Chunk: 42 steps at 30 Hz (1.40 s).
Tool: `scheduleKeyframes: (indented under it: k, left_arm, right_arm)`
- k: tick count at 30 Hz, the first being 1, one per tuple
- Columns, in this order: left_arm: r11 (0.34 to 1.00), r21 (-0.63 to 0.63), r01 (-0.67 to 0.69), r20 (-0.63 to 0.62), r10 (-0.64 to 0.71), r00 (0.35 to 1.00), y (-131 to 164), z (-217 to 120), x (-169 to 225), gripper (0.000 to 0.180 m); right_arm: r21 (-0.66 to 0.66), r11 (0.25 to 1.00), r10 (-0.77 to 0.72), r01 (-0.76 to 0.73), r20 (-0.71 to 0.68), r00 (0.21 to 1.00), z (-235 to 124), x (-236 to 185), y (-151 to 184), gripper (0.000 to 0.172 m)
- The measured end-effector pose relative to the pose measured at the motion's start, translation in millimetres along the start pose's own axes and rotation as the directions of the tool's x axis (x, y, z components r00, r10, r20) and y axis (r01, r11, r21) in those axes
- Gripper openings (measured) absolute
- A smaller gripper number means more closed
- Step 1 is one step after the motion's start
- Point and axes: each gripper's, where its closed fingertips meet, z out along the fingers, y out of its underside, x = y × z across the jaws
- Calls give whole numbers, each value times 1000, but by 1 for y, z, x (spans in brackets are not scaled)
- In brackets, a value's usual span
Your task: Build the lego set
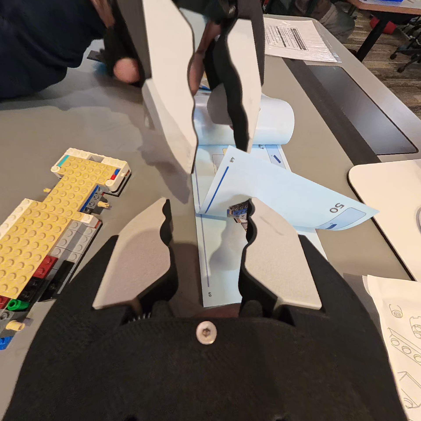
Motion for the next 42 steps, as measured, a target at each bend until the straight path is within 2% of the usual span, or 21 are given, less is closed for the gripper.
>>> scheduleKeyframes:
  k: [1, 6, 12, 19, 24, 26, 28, 31, 33, 36, 42]
  left_arm:
    - [999, 22, 26, -16, -25, 1000, -3, -3, 0, 49]
    - [979, 121, 165, -29, -163, 986, -17, -10, -11, 44]
    - [948, 122, 294, -43, -290, 956, -16, -2, -18, 35]
    - [935, 123, 332, -74, -325, 943, -14, 4, -16, 10]
    - [926, 146, 347, -106, -334, 937, -16, 4, -15, 0]
    - [920, 154, 359, -107, -346, 932, -16, 3, -15, 0]
    - [911, 172, 375, -121, -358, 926, -17, 3, -14, 1]
    - [907, 173, 383, -127, -366, 922, -16, 4, -12, 2]
    - [908, 174, 382, -125, -365, 923, -15, 4, -11, 2]
    - [904, 181, 386, -136, -366, 921, -15, 2, -9, 2]
    - [900, 185, 395, -170, -367, 915, -15, 1, -7, 8]
  right_arm:
    - [-1, 1000, -2, 2, 0, 1000, 0, 0, 0, 64]
    - [-19, 999, -27, 27, -1, 1000, 1, -3, 2, 63]
    - [-44, 997, -65, 65, 2, 998, 3, -7, 6, 63]
    - [-62, 994, -88, 88, 3, 996, 3, -9, 9, 63]
    - [-97, 995, -31, 28, -26, 999, -3, -6, 13, 60]
    - [-136, 989, 40, -54, -103, 994, -10, 5, 17, 55]
    - [-111, 967, 213, -230, -145, 966, -13, 12, 18, 56]
    - [6, 825, 564, -564, -56, 824, -9, 15, 7, 63]
    - [59, 723, 688, -688, 15, 725, -7, 20, 2, 65]
    - [77, 647, 759, -759, 33, 650, -2, 26, 5, 70]
    - [89, 599, 792, -796, 83, 605, 8, 27, -2, 74]
